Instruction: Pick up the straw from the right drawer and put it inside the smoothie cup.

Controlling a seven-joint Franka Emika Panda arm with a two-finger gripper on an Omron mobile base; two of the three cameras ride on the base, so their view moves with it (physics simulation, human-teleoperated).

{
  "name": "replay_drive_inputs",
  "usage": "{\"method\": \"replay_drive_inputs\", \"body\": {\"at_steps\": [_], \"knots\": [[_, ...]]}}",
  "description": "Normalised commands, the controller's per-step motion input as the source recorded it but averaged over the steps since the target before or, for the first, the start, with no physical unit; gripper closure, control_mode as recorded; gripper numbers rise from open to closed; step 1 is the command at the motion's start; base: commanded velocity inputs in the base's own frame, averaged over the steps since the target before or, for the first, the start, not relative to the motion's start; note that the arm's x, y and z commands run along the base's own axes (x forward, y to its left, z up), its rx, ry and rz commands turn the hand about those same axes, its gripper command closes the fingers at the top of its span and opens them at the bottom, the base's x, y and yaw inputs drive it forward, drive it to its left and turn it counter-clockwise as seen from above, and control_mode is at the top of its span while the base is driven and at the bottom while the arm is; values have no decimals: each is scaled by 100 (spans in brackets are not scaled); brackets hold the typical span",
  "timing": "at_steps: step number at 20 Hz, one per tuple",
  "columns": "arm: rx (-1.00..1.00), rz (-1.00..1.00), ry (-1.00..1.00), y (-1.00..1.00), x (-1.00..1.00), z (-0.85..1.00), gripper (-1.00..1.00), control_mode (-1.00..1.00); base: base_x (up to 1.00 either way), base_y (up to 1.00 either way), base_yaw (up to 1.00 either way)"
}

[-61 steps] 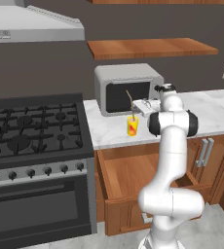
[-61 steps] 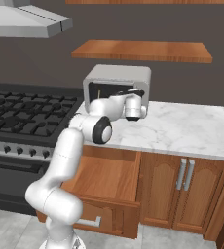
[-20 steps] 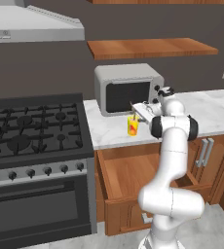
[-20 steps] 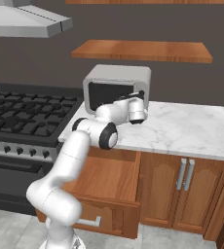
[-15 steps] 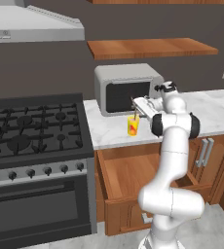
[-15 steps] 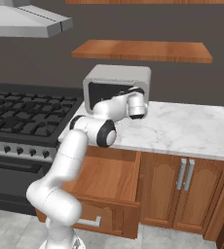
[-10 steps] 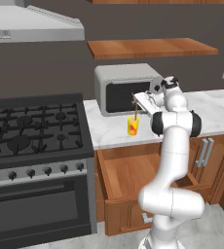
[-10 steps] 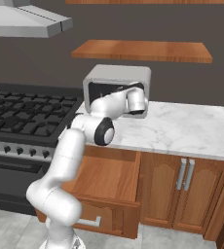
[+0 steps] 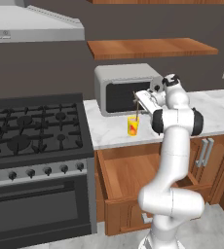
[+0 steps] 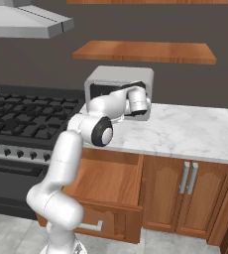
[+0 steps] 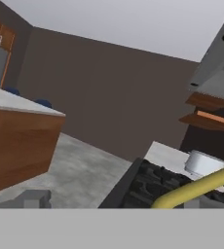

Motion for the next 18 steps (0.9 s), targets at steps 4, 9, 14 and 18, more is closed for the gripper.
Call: {"method": "replay_drive_inputs", "body": {"at_steps": [4,9,14,18], "knots": [[0,0,-4,0,-1,0,-100,-100,0,0,0],[0,0,-1,0,0,0,-100,-100,0,0,0],[0,0,0,0,5,-1,-100,-100,0,0,0],[-2,0,0,0,11,-9,-100,-100,0,0,0]]}}
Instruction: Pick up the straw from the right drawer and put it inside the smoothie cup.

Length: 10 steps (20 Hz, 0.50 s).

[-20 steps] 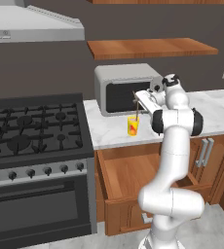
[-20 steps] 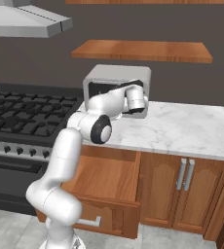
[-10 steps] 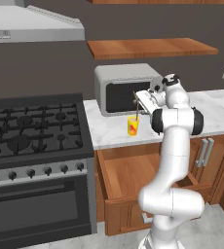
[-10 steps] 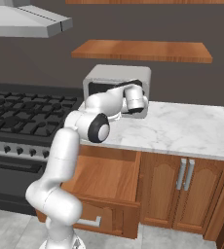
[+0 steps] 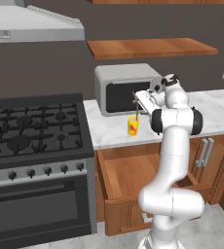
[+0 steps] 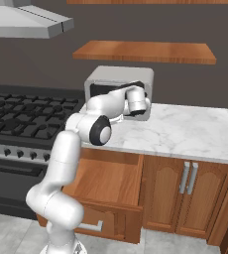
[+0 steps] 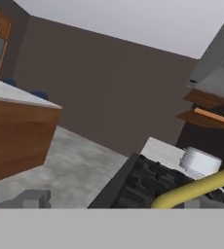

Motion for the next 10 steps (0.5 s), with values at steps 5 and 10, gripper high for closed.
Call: {"method": "replay_drive_inputs", "body": {"at_steps": [5,10], "knots": [[-4,-1,0,0,18,-25,-100,-100,0,0,0],[-5,-3,0,0,18,-39,-100,-100,0,0,0]]}}
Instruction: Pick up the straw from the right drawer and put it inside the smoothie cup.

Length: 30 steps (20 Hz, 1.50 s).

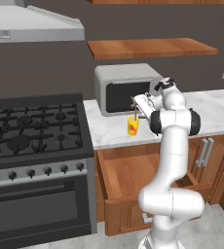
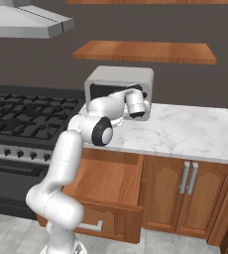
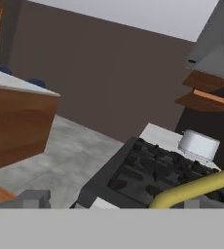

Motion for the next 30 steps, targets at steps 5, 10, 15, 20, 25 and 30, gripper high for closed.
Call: {"method": "replay_drive_inputs", "body": {"at_steps": [5,10,15,20,25,30], "knots": [[-3,-8,0,-7,13,-38,-100,-100,0,0,0],[-2,-14,0,-20,6,-28,-100,-100,0,0,0],[-7,-20,0,-11,3,-22,-100,-100,0,0,0],[-13,-24,0,0,4,-12,-100,-100,0,0,0],[-12,-24,0,-1,0,-3,-100,-100,0,0,0],[-7,-27,-3,-3,-35,0,-100,-100,0,0,0]]}}
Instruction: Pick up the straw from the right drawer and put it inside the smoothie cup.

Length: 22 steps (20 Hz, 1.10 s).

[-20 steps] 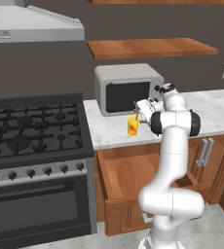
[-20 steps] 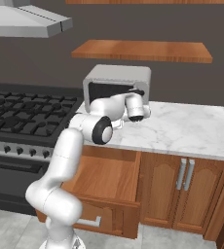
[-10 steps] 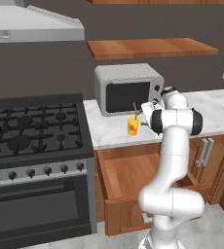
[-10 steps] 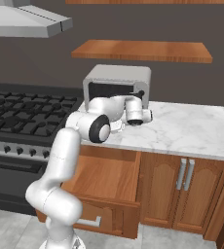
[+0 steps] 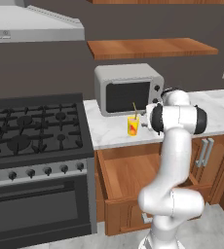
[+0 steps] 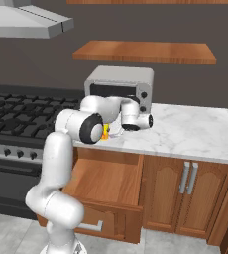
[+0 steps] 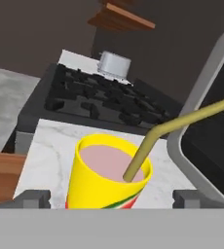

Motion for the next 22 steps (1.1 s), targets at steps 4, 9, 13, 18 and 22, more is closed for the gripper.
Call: {"method": "replay_drive_inputs", "body": {"at_steps": [4,9,13,18,22], "knots": [[-1,-29,-13,-1,-77,4,-100,-100,0,0,0],[0,-30,-14,0,-87,22,-100,-100,0,0,0],[0,-22,-7,0,-74,73,-100,-100,0,0,0],[0,-14,-3,0,-59,100,-100,-100,0,0,0],[0,-8,-3,0,-56,100,-100,-100,0,0,0]]}}
